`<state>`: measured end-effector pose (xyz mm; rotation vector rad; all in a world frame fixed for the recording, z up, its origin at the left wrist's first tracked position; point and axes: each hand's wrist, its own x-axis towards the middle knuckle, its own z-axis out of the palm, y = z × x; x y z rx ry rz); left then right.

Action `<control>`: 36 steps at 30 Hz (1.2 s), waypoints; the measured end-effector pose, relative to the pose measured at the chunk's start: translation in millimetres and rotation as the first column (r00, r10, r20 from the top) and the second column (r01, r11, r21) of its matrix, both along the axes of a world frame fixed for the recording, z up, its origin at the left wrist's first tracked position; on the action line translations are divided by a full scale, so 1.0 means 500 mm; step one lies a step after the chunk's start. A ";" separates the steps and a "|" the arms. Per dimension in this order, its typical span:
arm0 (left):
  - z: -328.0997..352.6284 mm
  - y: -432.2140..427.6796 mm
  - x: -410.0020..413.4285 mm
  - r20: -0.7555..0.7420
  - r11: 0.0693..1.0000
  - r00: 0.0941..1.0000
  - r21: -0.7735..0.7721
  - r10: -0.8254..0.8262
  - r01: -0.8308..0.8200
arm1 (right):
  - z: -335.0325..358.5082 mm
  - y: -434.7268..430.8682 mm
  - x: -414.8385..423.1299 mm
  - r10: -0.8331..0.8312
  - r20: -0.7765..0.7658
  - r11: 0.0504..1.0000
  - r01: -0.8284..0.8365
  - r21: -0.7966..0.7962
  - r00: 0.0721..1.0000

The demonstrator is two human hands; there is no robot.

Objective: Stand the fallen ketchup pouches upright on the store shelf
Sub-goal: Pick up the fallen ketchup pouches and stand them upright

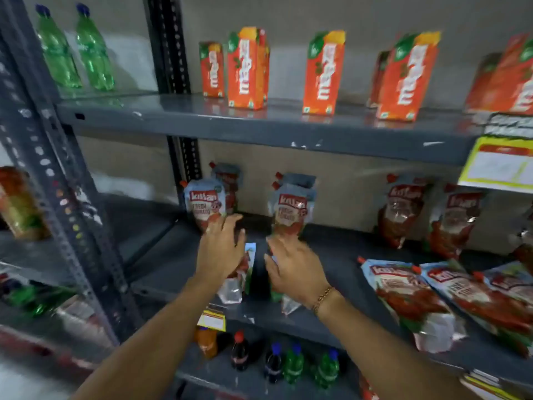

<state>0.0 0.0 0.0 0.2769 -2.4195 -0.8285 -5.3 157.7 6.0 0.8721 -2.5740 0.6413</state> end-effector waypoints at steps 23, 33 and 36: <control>-0.160 -0.209 -0.144 0.351 0.680 0.934 0.701 -0.069 -0.213 | -0.146 -0.243 -0.184 -0.004 0.613 0.903 0.266 -0.336 0.790; -0.152 -0.027 -0.173 0.507 0.374 0.578 0.862 -0.639 -0.342 | -0.108 -0.061 -0.176 -0.659 0.629 0.730 0.548 0.407 0.411; -0.151 0.016 -0.169 0.453 0.356 0.518 0.891 -0.726 -0.281 | -0.101 -0.046 -0.165 -0.600 0.658 0.724 0.660 0.202 0.456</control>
